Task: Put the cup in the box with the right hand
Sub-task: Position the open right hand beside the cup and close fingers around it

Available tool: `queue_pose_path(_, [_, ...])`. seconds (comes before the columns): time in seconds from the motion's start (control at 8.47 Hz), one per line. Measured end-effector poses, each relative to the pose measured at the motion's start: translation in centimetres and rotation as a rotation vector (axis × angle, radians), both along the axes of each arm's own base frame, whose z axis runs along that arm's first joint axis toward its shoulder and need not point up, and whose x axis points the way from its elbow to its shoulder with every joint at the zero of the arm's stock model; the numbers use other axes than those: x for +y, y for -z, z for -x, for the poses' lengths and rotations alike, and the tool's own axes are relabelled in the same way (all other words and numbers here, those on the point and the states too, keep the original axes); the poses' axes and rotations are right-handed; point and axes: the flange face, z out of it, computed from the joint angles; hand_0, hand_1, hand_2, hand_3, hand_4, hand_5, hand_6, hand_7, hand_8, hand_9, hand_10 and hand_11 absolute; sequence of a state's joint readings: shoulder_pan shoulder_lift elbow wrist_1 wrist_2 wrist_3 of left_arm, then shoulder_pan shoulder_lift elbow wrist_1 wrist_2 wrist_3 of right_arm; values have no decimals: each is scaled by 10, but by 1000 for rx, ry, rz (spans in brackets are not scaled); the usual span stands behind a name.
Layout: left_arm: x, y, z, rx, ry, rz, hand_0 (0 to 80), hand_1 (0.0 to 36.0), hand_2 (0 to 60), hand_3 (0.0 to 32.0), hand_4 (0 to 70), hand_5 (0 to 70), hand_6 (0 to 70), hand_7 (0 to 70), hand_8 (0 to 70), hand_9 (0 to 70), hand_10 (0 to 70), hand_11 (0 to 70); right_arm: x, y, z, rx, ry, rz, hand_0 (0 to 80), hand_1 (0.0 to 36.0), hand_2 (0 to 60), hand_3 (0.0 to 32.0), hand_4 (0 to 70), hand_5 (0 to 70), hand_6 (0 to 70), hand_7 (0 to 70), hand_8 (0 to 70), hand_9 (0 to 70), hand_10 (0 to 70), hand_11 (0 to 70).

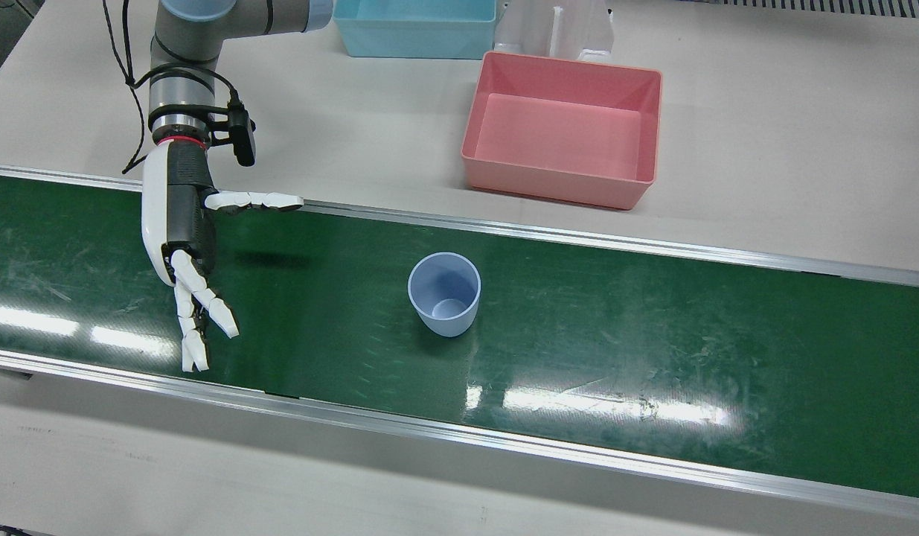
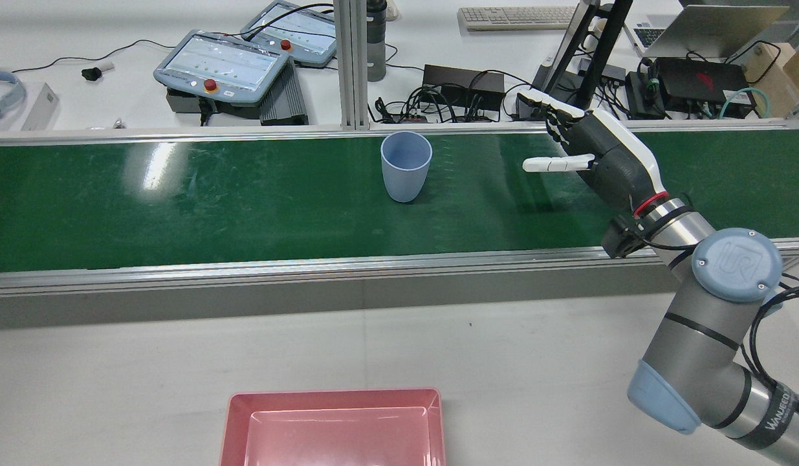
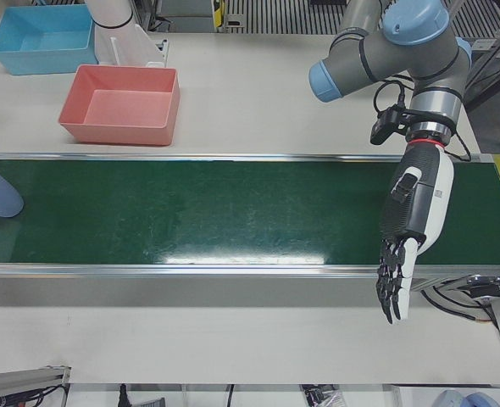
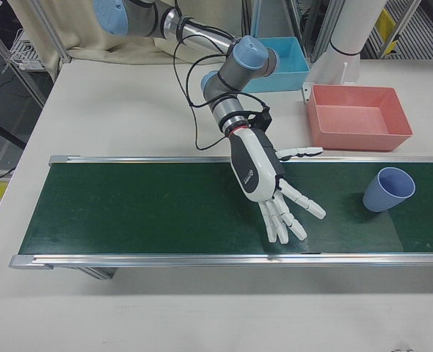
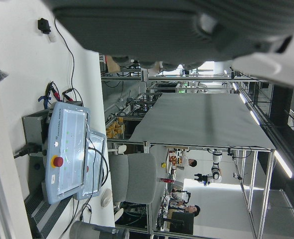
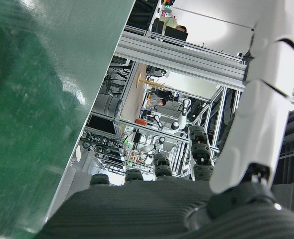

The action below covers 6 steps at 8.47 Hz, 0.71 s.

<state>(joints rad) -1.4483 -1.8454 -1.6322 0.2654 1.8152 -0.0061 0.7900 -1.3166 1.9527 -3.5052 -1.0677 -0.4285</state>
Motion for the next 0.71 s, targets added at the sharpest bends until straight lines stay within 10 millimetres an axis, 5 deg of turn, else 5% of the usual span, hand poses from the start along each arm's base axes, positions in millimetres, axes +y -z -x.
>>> queue_pose_path(0.71, [0, 0, 0, 1, 0, 0, 0, 0, 0, 0, 0, 0, 0, 0, 0, 0, 0, 0, 0, -4, 11, 11, 14, 8, 505, 205, 77, 0, 0, 49, 41, 128, 0, 30, 0, 0])
